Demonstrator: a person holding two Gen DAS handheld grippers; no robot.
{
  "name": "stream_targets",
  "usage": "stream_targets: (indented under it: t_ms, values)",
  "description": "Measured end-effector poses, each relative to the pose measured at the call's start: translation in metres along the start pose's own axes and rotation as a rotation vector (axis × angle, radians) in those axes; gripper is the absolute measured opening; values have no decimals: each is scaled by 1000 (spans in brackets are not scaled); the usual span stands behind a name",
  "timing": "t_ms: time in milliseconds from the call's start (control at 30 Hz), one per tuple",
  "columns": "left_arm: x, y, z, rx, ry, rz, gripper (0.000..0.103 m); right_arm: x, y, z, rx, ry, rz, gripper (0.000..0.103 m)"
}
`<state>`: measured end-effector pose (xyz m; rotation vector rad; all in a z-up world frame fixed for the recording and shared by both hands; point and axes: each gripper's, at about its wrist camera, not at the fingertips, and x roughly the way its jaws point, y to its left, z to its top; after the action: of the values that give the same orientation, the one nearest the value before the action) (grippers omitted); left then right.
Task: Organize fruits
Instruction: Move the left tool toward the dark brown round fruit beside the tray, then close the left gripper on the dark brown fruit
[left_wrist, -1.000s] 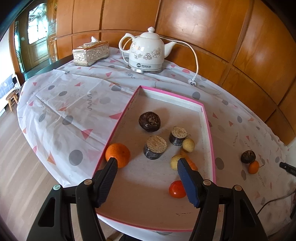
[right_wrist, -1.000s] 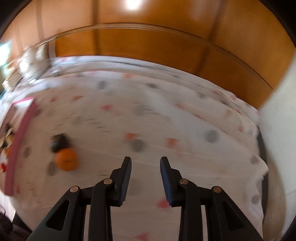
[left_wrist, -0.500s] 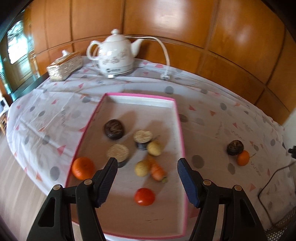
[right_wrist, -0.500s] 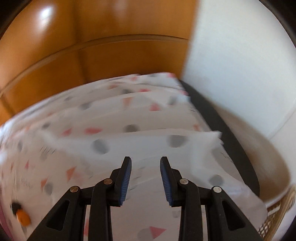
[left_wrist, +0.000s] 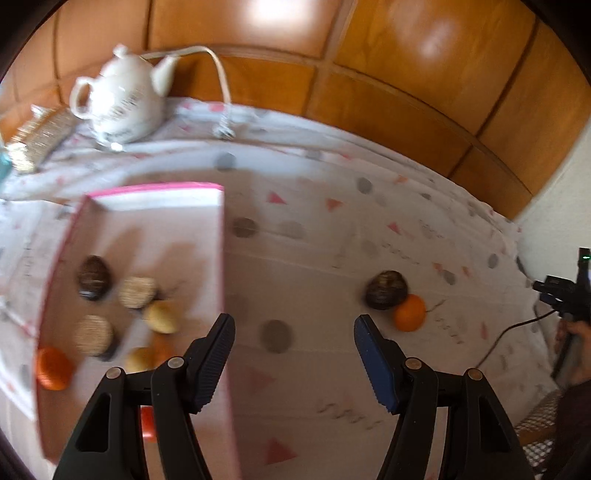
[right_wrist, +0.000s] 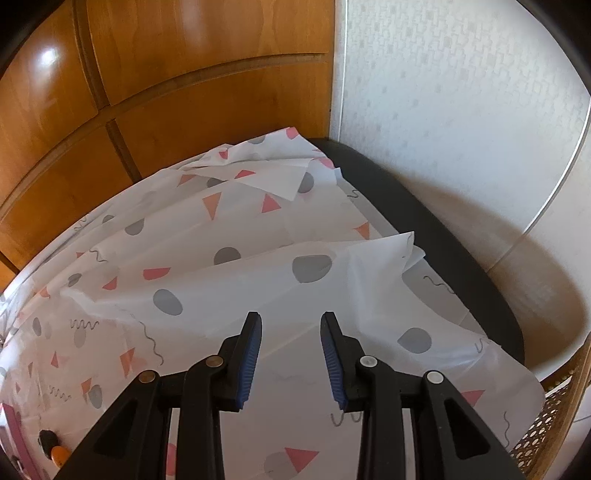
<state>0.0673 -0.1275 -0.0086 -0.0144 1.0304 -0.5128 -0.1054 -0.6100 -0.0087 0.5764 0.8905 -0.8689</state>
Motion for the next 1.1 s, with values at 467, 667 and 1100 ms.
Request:
stream_targets:
  t_ms: [467,667,1100]
  values:
    - [74,-54,26,-14,161,-125,68,-1,22,-4,-81,20,76,33]
    - [104,-69,40,-42,203,-157,69,0,26,-5,-97,29,96,34]
    - [118,-64,33,-14,190,-149,49,5,33,-9,-132,50,86,34]
